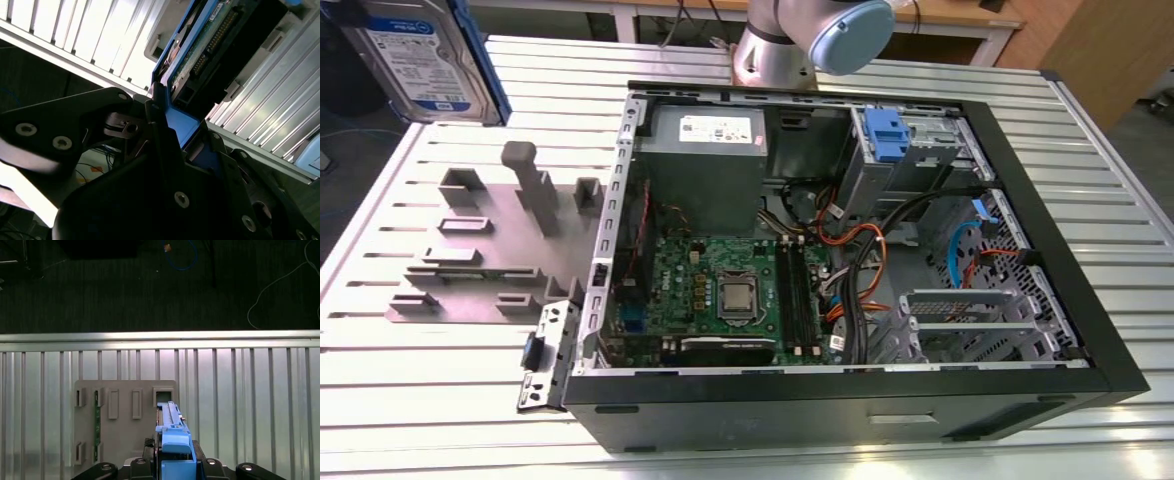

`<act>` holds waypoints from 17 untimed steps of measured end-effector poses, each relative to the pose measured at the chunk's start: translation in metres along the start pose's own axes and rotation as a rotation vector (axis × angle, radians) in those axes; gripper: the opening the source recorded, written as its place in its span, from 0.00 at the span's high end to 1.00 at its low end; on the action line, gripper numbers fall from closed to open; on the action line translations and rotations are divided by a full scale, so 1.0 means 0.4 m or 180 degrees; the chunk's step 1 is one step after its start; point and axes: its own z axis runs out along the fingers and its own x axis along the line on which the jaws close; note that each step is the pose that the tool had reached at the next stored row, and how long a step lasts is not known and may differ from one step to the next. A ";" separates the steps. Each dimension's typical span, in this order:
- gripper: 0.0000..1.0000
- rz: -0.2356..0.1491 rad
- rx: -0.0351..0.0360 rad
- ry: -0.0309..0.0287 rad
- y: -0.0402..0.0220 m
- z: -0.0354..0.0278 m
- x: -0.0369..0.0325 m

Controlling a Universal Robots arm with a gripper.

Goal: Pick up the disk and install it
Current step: 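Pick up the disk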

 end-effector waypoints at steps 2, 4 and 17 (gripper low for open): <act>0.64 0.0000 0.0000 0.0000 0.000 -0.002 0.000; 0.64 0.0000 0.0000 0.0000 0.000 -0.005 0.000; 0.64 -0.0001 0.0000 0.0000 0.000 -0.025 -0.001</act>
